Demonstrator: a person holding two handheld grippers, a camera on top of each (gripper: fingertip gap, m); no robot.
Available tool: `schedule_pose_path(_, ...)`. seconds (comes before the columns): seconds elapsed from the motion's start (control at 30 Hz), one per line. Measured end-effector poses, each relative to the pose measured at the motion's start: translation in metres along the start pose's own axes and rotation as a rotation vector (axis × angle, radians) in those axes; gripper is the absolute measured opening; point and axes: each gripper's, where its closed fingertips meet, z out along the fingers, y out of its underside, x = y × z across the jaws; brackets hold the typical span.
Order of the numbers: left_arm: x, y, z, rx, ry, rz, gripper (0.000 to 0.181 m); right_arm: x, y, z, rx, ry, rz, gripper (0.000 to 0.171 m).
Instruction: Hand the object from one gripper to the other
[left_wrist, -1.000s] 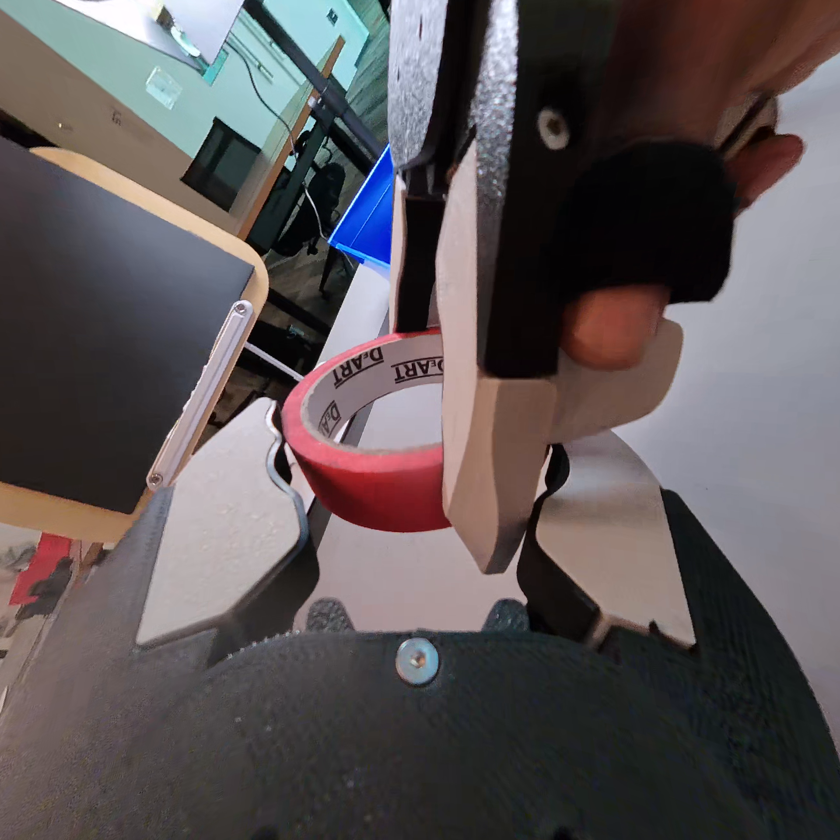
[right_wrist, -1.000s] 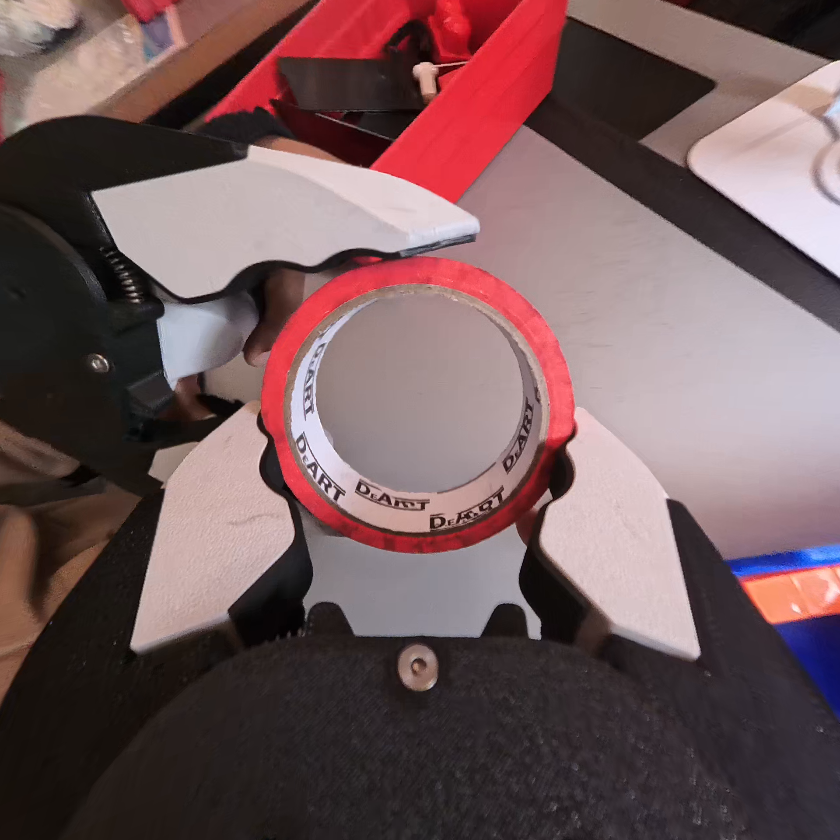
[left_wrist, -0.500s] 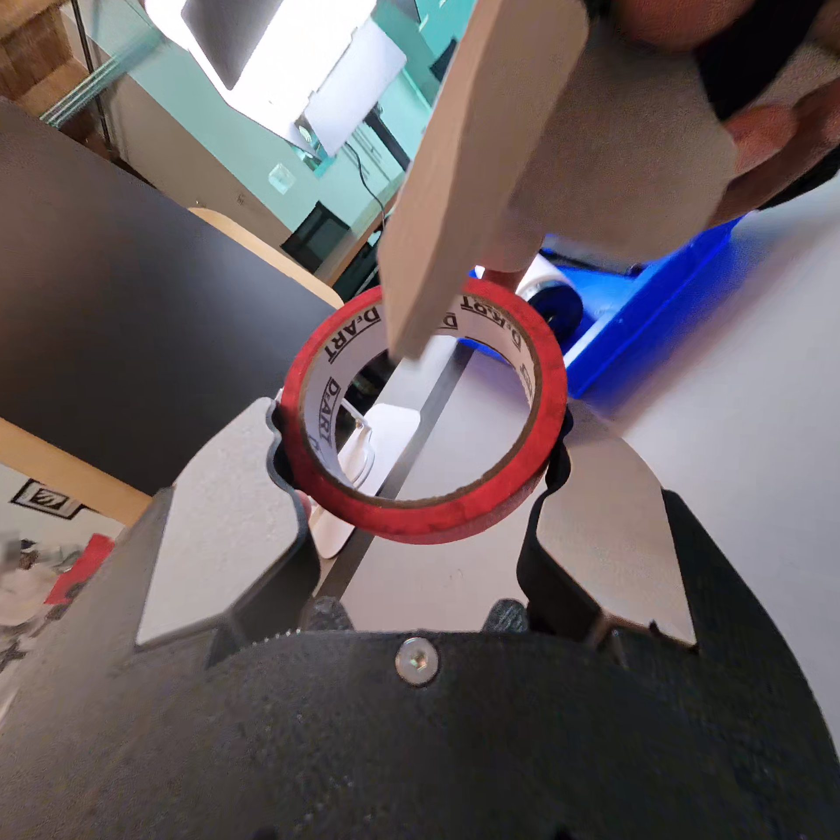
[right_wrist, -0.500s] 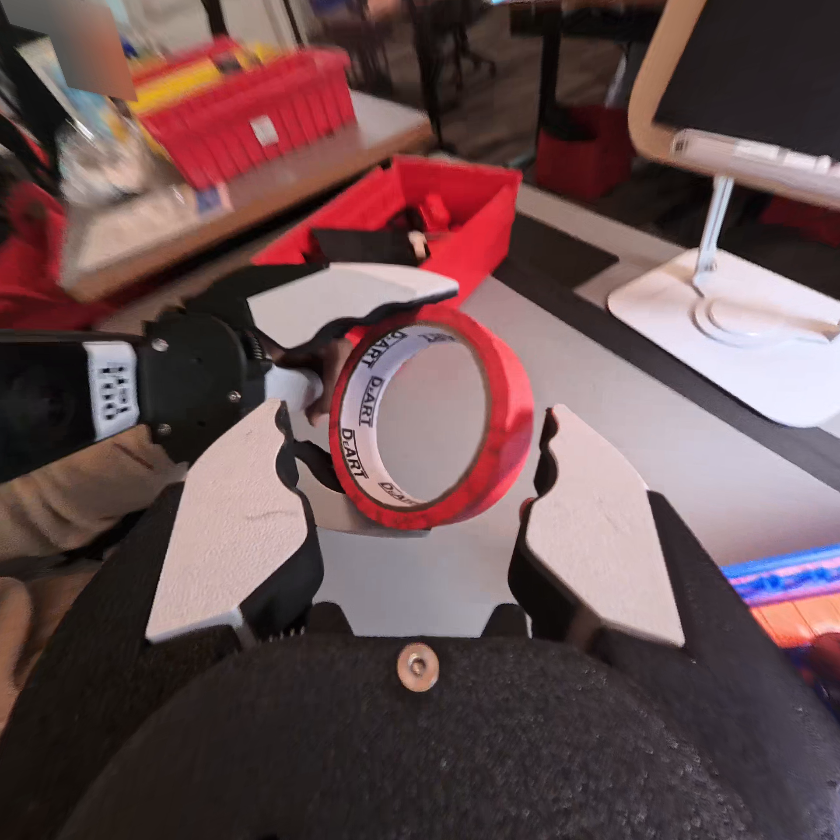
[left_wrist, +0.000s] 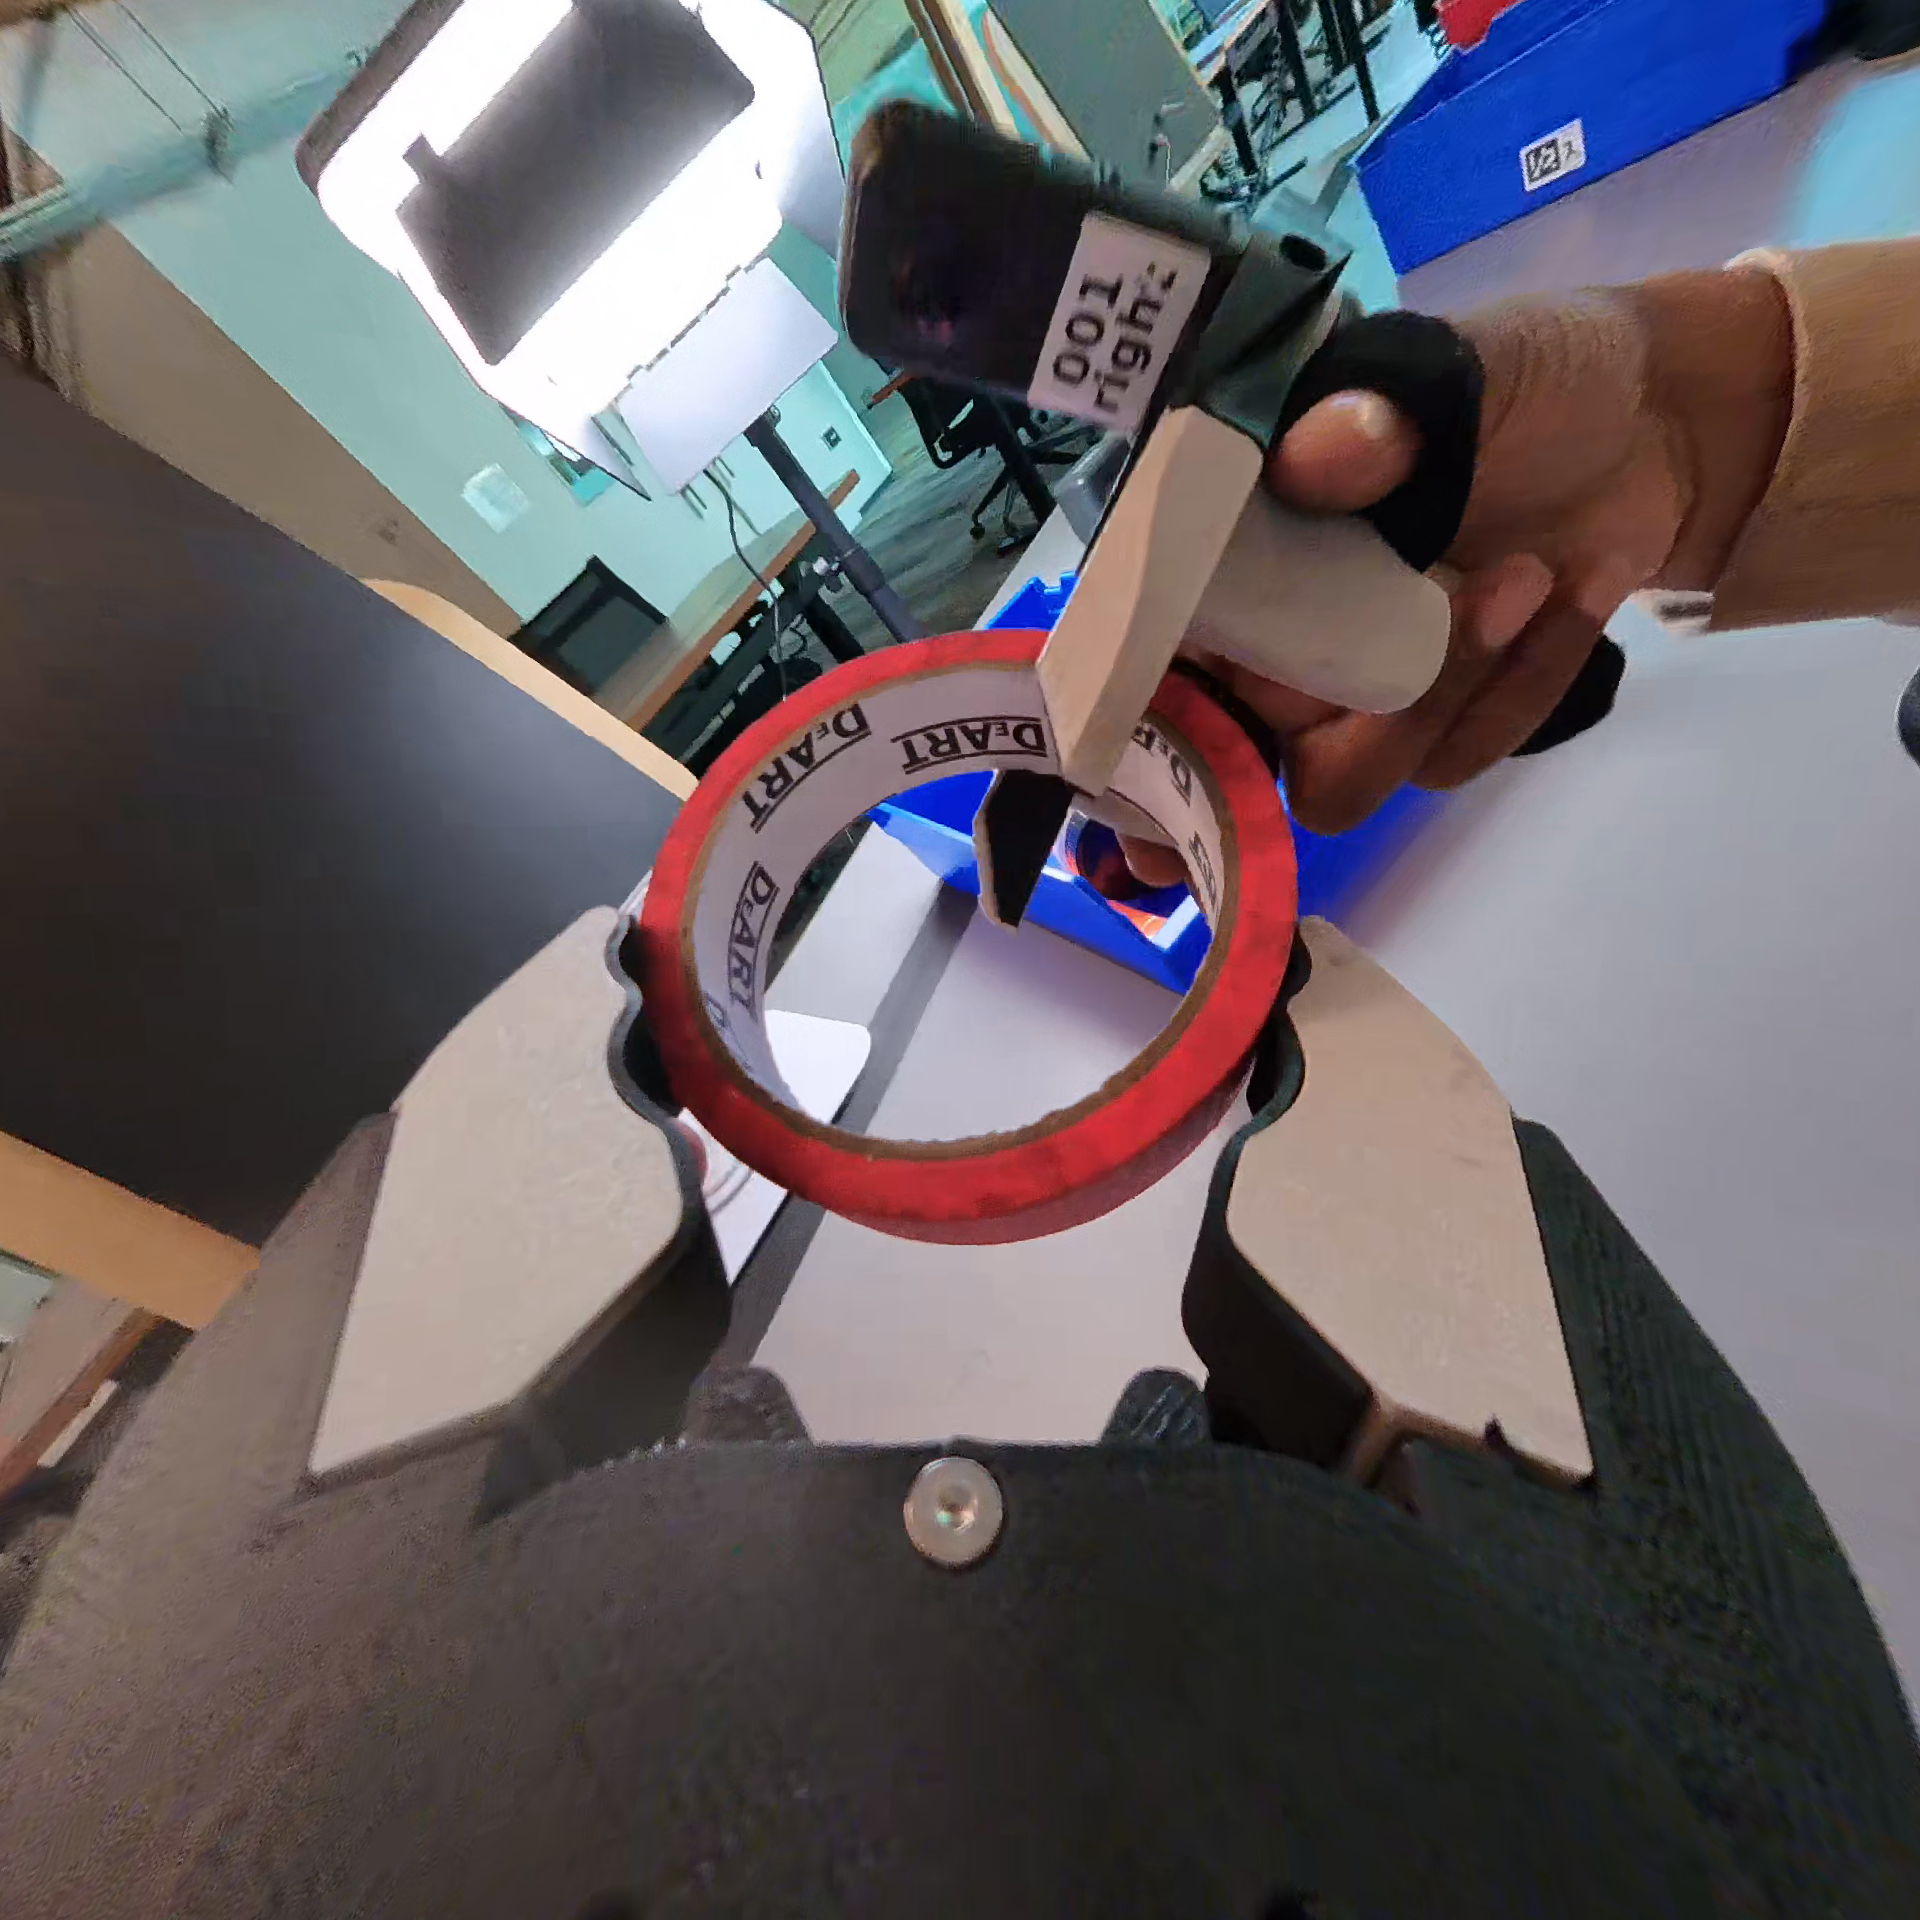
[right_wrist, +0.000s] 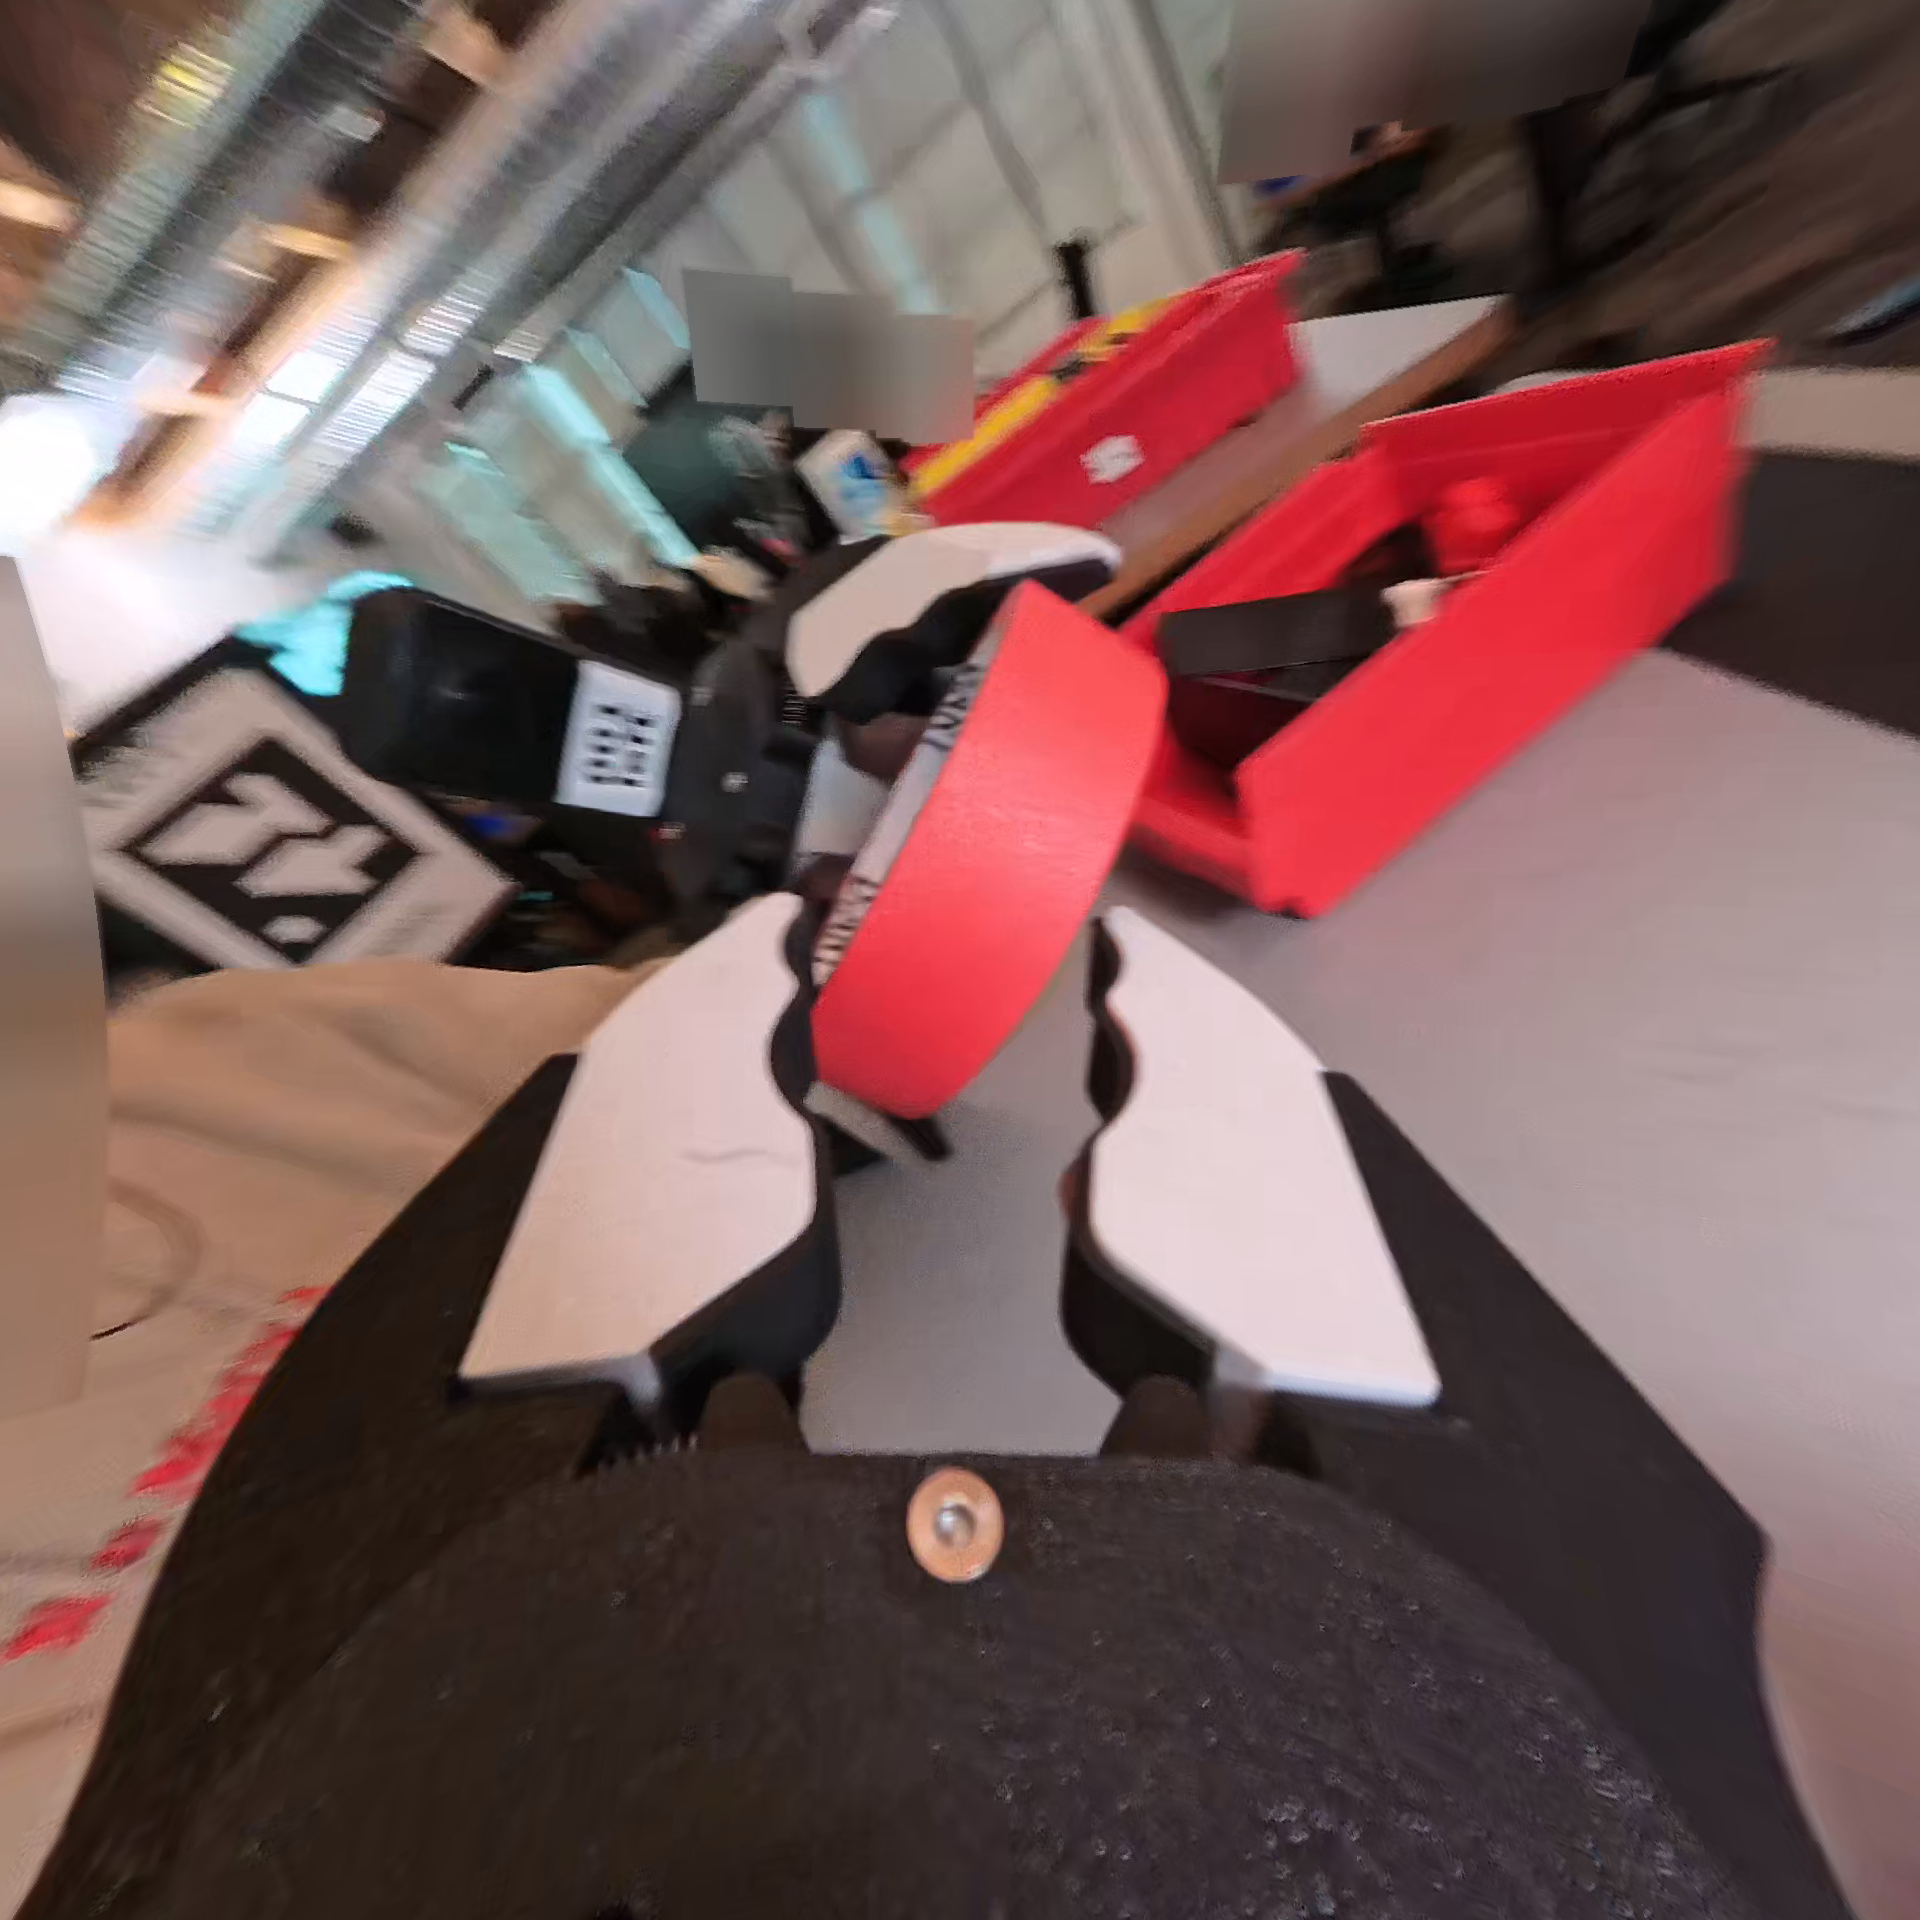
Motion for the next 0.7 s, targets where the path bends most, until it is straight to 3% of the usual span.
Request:
schedule_pose_path(0.03, -0.001, -0.002, -0.001, 0.012, -0.004, 0.002, 0.112, -0.008, -0.001, 0.001, 0.021, -0.089, 0.031, 0.035)
schedule_pose_path(0.2, 0.002, -0.024, -0.009, 0.147, 0.040, -0.082, 0.109, -0.026, -0.010, -0.008, 0.105, -0.288, 0.002, 0.032)
schedule_pose_path(0.7, 0.011, -0.047, -0.022, 0.262, 0.069, -0.027, 0.106, -0.045, -0.023, -0.012, 0.213, -0.439, 0.082, 0.028)
